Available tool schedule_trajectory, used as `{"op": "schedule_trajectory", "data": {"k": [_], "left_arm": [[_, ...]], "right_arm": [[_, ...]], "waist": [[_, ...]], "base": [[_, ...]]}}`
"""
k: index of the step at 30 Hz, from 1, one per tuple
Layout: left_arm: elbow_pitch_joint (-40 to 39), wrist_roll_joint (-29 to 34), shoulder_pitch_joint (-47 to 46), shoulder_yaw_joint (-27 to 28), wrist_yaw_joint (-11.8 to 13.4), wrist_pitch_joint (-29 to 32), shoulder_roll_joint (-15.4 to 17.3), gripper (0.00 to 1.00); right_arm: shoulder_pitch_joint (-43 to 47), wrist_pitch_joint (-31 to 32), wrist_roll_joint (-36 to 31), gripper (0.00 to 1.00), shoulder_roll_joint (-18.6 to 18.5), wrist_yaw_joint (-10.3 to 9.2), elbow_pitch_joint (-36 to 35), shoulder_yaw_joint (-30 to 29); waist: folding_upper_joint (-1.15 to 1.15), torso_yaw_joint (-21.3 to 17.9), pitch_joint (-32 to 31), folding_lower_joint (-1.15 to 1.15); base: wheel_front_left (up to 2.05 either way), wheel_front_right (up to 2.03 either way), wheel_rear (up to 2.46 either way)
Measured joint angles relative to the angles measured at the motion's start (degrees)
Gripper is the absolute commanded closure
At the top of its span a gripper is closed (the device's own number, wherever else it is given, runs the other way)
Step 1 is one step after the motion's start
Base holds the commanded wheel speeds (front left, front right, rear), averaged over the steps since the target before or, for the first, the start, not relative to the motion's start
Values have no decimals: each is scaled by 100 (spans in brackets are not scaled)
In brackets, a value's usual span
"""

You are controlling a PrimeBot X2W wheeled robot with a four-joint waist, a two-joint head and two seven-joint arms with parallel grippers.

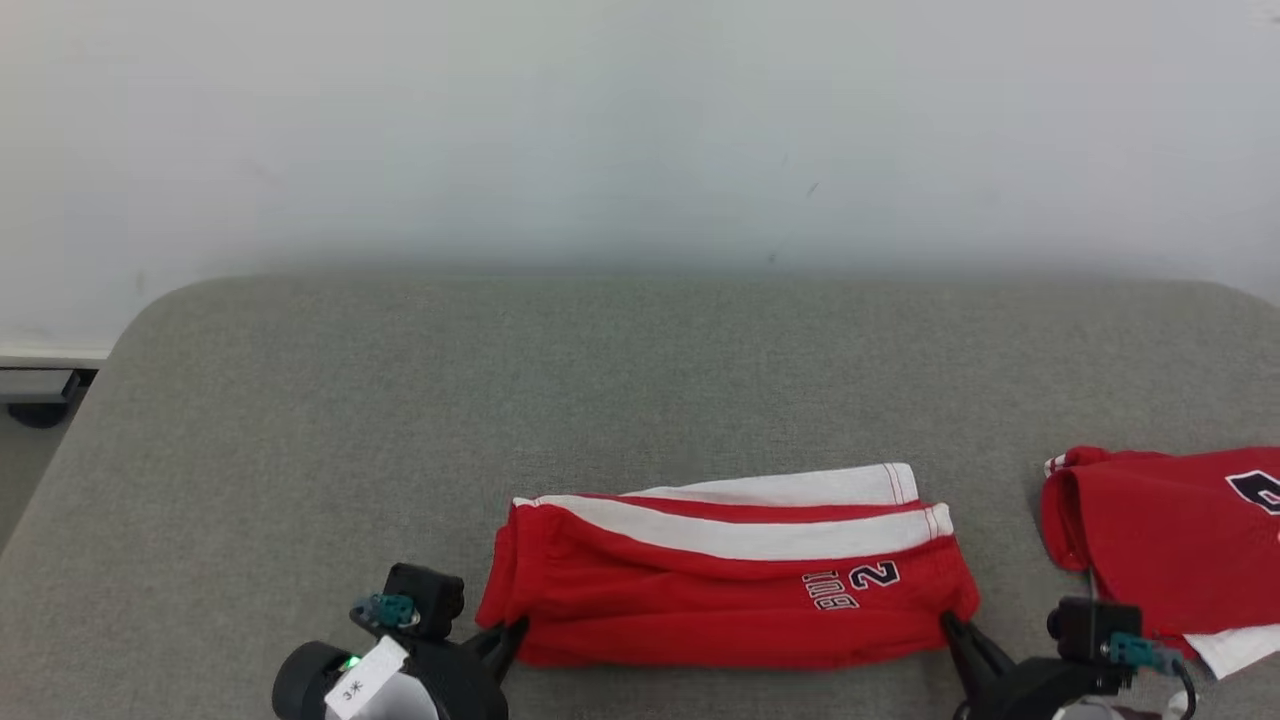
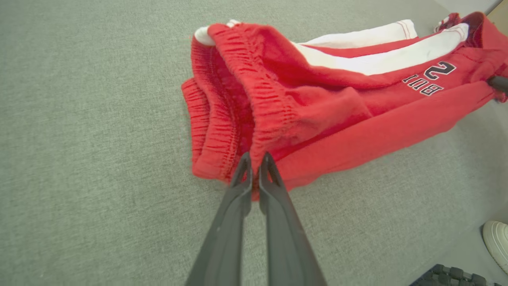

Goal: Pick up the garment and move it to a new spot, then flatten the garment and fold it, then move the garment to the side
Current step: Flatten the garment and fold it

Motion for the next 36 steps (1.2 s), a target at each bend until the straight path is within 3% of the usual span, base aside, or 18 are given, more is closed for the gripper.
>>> {"op": "schedule_trajectory", "data": {"k": [7,8,9,10,15,21,31,36], "left_arm": [[-211,-12,274,-133,0,244,226,100],[-223,-14,313,-127,0,267,248,89],[-223,-33,342,-129,0,312,260,69],[-267,-55,402,-89,7,314,261,0],[-365,-57,441,22,74,344,355,0],[-654,-247,606,379,276,-56,500,0],[-1541,-214,1167,1170,1246,-1376,611,0],[-1782,-189,1399,1350,1305,-1642,614,0]], "right_arm": [[600,169,10,100,23,-105,-358,58],[632,197,3,100,23,-149,-402,91],[657,221,-27,70,19,-149,-433,146],[669,300,-27,0,15,-149,-481,187],[676,410,-60,0,-34,-204,-559,203],[693,411,-214,0,-166,-303,-798,194],[615,-92,-426,0,-423,-354,-1380,-25],[638,-510,-438,0,-419,-372,-1600,-131]], "waist": [[0,-132,-87,1],[0,-135,-80,1],[0,-137,-70,1],[1,-141,-51,1],[1,-146,-19,2],[1,-181,-123,2],[0,-407,-434,2],[0,-589,-580,2]], "base": [[0,0,0],[0,0,0],[0,0,0],[0,0,0],[0,0,0],[0,0,0],[0,0,0],[0,0,0]]}}
